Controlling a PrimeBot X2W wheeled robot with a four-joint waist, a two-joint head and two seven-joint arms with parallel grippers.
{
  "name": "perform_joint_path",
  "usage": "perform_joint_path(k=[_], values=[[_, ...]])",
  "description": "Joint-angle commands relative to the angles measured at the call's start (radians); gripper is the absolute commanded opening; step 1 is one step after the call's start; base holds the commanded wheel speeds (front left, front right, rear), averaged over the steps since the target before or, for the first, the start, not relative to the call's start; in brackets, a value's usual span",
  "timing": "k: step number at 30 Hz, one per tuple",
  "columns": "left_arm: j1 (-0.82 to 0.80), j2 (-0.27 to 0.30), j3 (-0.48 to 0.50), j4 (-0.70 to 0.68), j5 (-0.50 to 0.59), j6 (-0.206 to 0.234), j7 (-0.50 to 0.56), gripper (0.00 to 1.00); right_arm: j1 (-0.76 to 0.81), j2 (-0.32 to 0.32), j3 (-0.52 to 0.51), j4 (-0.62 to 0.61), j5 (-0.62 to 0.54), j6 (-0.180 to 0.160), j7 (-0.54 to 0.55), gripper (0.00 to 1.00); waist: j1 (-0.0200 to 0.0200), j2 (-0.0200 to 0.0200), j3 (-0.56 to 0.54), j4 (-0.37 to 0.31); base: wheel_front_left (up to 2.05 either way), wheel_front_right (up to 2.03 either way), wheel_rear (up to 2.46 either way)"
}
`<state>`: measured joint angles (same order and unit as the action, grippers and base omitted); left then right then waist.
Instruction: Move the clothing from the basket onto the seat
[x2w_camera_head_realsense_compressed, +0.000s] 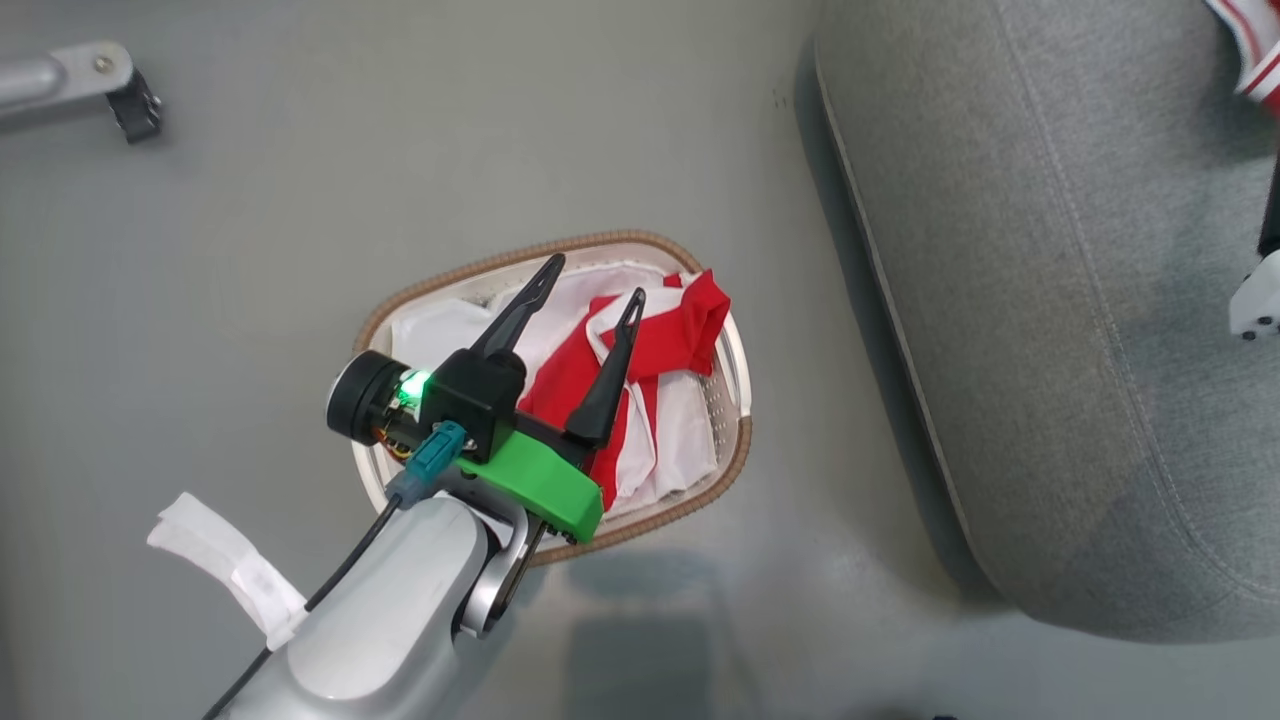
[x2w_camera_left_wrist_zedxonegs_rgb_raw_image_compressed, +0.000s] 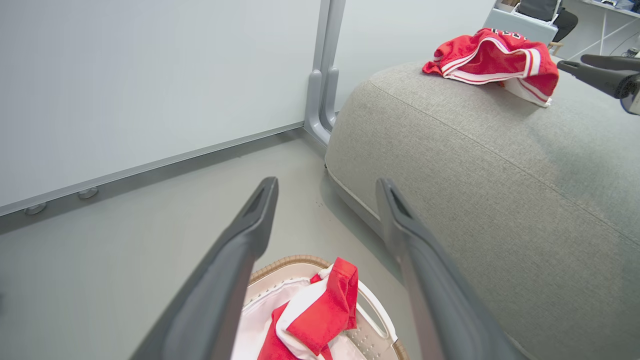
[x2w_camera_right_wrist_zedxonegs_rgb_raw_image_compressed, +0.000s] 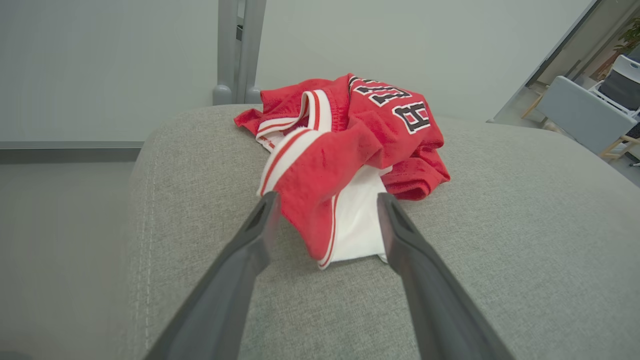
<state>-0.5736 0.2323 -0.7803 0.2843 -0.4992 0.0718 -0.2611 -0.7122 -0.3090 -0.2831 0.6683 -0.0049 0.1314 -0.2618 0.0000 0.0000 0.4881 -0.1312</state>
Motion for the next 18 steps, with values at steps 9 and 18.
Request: perform_joint_path(k=[9, 18], values=[[0.133, -0.022, 0.161, -0.020, 0.013, 0.019, -0.005, 1.00, 0.037, -0.003, 0.119, -0.043, 0.067, -0.001, -0.005, 1.00, 0.0000, 0.0000, -0.217, 0.074, 0.00, 0.00, 0.00], [0.309, -0.060, 0.357, -0.047, 0.065, 0.030, -0.004, 1.00, 0.136, 0.091, 0.136, -0.172, 0.101, -0.001, -0.005, 1.00, 0.0000, 0.0000, -0.304, 0.139, 0.00, 0.00, 0.00]])
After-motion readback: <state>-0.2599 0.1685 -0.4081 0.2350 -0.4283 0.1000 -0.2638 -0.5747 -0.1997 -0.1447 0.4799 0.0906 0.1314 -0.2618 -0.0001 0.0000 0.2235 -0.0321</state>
